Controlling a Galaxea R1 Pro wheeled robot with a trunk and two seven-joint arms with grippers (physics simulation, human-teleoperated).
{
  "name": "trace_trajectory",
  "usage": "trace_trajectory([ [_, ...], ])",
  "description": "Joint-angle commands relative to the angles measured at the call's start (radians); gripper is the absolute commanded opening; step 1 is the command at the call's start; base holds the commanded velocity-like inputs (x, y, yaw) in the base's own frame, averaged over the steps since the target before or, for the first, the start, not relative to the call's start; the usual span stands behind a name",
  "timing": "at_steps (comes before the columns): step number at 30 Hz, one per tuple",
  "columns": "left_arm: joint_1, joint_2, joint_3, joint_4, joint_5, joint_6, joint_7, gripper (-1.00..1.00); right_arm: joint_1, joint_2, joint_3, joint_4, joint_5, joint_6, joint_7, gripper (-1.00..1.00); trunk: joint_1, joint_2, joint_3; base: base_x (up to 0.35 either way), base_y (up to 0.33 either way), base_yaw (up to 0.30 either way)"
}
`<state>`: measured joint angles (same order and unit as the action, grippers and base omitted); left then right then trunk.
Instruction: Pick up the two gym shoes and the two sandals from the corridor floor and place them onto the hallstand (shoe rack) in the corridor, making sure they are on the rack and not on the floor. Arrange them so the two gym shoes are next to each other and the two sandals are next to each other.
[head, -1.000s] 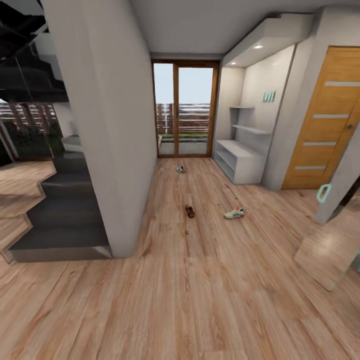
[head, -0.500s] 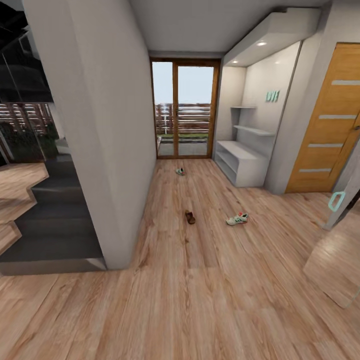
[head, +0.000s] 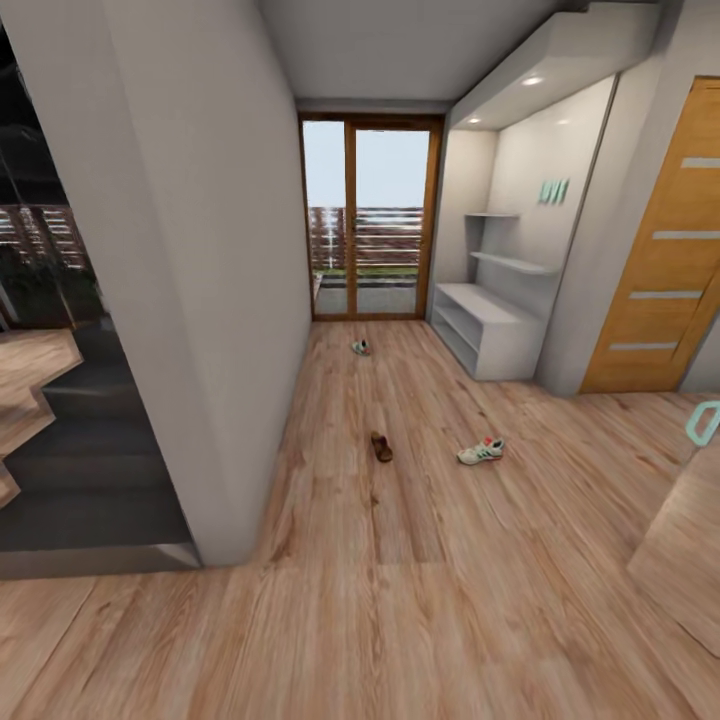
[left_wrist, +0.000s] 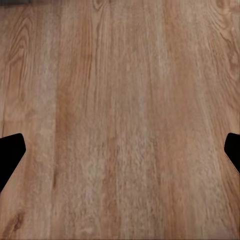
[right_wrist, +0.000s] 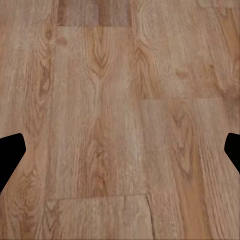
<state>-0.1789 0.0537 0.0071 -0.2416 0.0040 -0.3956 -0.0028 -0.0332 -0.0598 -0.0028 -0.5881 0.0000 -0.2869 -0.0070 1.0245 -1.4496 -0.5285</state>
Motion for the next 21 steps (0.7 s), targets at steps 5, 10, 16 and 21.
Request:
trace_trajectory([
  [5, -0.001, 0.000, 0.001, 0.001, 0.000, -0.003, 0.000, 1.00, -0.001, 0.000, 0.000, 0.001, 0.000, -0.003, -0.001, 1.00, 0.001, 0.000, -0.001, 0.337, 0.000, 0.000],
  [10, -0.001, 0.000, 0.001, 0.001, 0.000, -0.003, 0.000, 1.00, -0.001, 0.000, 0.000, 0.000, 0.000, -0.003, -0.002, 1.00, 0.001, 0.000, -0.001, 0.337, 0.000, 0.000],
  [16, -0.001, 0.000, 0.001, 0.001, 0.000, -0.003, 0.000, 1.00, -0.001, 0.000, 0.000, -0.001, 0.000, -0.004, -0.001, 1.00, 0.001, 0.000, -0.001, 0.338, 0.000, 0.000],
  [21, -0.001, 0.000, 0.001, 0.001, 0.000, -0.003, 0.000, 1.00, -0.001, 0.000, 0.000, -0.001, 0.000, -0.004, -0.001, 1.00, 0.001, 0.000, -0.001, 0.338, 0.000, 0.000],
])
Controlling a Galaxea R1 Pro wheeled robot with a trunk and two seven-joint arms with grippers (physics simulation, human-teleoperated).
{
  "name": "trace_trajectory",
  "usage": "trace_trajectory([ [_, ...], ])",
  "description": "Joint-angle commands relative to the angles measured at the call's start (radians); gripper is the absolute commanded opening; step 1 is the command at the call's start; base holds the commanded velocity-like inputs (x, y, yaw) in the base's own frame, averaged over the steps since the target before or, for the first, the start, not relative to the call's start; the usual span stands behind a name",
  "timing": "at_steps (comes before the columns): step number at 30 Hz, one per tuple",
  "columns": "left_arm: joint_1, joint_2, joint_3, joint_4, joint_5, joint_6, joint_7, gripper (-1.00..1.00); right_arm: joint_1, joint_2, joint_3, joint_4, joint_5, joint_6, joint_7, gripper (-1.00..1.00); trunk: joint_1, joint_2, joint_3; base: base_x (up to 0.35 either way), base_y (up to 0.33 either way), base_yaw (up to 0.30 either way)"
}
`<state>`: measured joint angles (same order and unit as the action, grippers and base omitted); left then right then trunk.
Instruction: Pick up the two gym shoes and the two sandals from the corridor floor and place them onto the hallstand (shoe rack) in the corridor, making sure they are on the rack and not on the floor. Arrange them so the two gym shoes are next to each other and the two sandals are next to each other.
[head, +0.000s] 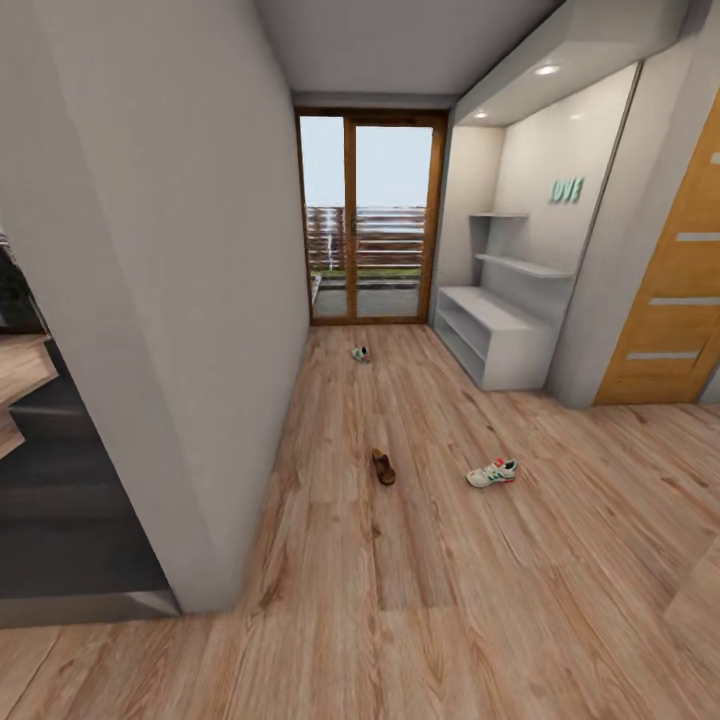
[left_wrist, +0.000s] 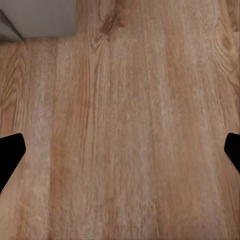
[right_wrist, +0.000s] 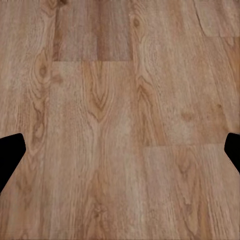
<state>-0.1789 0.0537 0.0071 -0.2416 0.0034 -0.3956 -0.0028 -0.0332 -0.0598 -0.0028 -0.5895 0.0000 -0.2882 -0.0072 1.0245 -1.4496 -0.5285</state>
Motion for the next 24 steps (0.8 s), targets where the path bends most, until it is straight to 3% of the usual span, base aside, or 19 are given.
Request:
trace_trajectory([
  [1, -0.001, 0.000, 0.001, 0.001, 0.000, -0.003, 0.000, 1.00, -0.001, 0.000, 0.000, 0.001, 0.000, -0.003, -0.001, 1.00, 0.001, 0.000, -0.001, 0.338, 0.000, 0.000],
  [24, -0.001, 0.000, 0.001, 0.001, 0.000, -0.003, 0.000, 1.00, -0.001, 0.000, 0.001, 0.001, 0.000, -0.002, -0.002, 1.00, 0.001, 0.000, -0.001, 0.335, -0.025, 0.000],
])
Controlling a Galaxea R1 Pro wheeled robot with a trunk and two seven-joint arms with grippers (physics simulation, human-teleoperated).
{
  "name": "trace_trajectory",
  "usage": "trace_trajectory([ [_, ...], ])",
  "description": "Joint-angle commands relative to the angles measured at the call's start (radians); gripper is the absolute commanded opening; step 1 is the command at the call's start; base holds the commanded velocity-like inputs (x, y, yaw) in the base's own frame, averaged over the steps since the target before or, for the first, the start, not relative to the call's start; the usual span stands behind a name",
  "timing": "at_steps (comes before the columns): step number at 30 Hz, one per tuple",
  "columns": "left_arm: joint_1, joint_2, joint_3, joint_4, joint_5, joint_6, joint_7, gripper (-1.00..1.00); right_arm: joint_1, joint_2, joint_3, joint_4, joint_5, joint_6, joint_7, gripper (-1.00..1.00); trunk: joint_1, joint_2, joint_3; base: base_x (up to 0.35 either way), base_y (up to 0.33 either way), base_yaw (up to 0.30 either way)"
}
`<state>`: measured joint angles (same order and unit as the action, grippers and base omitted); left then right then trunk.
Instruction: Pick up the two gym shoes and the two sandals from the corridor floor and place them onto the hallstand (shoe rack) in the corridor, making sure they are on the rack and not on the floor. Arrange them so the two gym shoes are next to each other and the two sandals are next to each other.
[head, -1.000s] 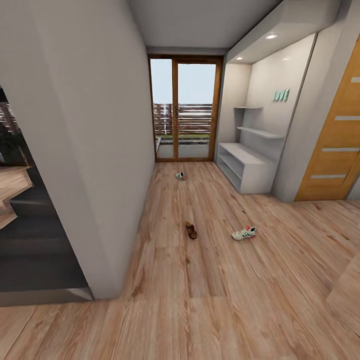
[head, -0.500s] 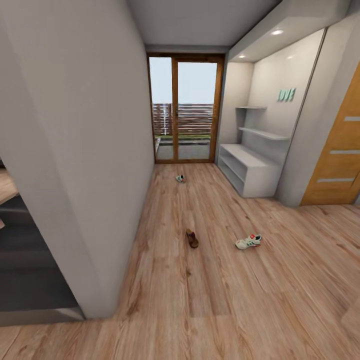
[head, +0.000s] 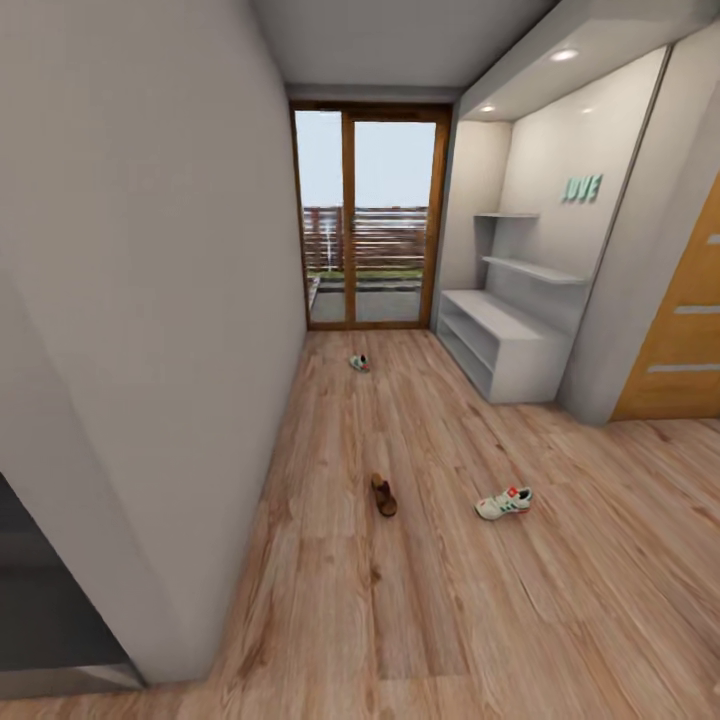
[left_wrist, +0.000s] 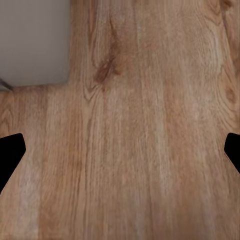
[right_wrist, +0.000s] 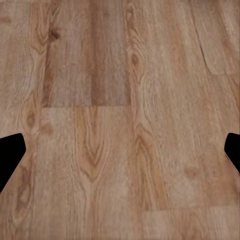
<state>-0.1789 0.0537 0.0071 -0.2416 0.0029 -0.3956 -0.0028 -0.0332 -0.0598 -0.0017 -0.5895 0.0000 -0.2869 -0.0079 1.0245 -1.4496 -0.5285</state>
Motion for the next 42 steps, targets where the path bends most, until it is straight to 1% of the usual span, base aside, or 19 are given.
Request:
trace_trajectory([
  [1, -0.001, 0.000, 0.001, 0.001, 0.000, -0.003, 0.000, 1.00, -0.001, 0.000, 0.000, 0.001, 0.000, -0.003, -0.001, 1.00, 0.001, 0.000, -0.001, 0.324, -0.099, 0.000],
  [31, -0.001, 0.000, 0.001, 0.001, 0.000, -0.003, 0.000, 1.00, -0.001, 0.000, -0.001, 0.001, 0.000, -0.003, 0.000, 1.00, 0.001, 0.000, -0.001, 0.300, -0.132, -0.003],
  [42, -0.001, 0.000, 0.001, 0.001, 0.000, -0.003, 0.000, 1.00, -0.001, 0.000, -0.001, 0.002, 0.000, -0.003, 0.000, 1.00, 0.001, 0.000, -0.001, 0.288, -0.144, -0.180],
])
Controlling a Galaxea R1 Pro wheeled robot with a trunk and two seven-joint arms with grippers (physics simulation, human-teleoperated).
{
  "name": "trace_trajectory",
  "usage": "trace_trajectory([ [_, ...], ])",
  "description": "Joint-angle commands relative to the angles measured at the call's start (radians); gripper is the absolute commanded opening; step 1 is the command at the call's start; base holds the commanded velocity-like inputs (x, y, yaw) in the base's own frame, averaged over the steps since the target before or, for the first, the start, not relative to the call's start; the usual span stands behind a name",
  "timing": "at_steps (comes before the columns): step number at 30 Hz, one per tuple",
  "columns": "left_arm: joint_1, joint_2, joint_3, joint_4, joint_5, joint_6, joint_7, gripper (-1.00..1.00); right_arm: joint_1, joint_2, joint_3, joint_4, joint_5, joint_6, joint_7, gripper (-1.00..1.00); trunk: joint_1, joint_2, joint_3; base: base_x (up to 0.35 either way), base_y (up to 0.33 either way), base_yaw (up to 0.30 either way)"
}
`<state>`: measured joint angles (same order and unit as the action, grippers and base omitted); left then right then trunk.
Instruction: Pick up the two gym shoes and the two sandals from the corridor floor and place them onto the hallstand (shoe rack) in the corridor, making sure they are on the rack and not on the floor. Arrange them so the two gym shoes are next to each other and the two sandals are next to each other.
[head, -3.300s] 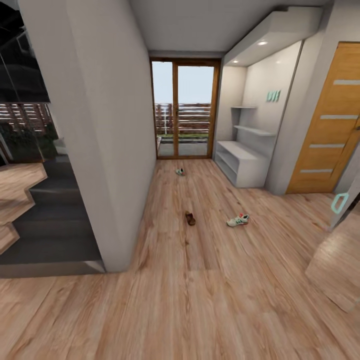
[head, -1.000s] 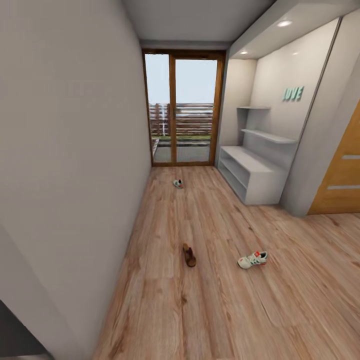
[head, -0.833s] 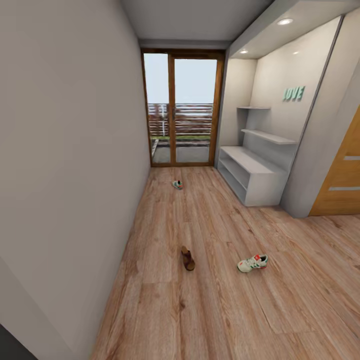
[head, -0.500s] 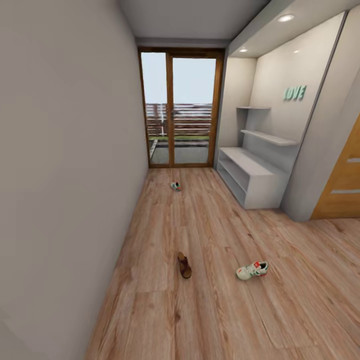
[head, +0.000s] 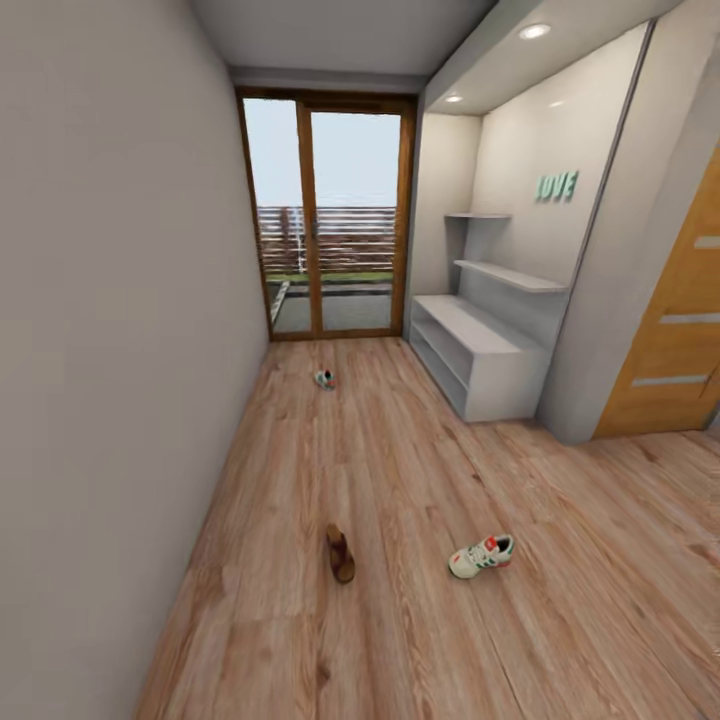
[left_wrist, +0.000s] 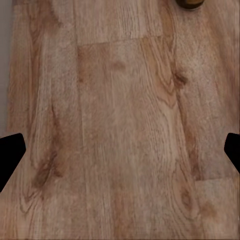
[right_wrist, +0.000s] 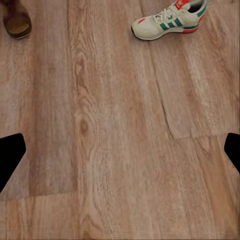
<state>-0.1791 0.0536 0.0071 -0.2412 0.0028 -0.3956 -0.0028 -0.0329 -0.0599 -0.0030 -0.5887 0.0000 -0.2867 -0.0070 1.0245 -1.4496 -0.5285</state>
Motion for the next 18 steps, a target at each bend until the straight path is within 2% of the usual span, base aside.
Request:
trace_trajectory([
  [1, 0.000, 0.000, 0.001, 0.000, 0.000, -0.003, 0.000, 1.00, -0.001, 0.000, 0.000, 0.001, 0.000, -0.003, -0.001, 1.00, 0.000, 0.000, -0.001, 0.288, -0.145, -0.246],
  [18, 0.000, 0.000, 0.001, 0.000, 0.002, -0.003, 0.000, 1.00, -0.001, 0.000, 0.000, 0.001, 0.000, -0.003, -0.001, 1.00, 0.000, 0.000, -0.001, 0.288, -0.144, -0.259],
])
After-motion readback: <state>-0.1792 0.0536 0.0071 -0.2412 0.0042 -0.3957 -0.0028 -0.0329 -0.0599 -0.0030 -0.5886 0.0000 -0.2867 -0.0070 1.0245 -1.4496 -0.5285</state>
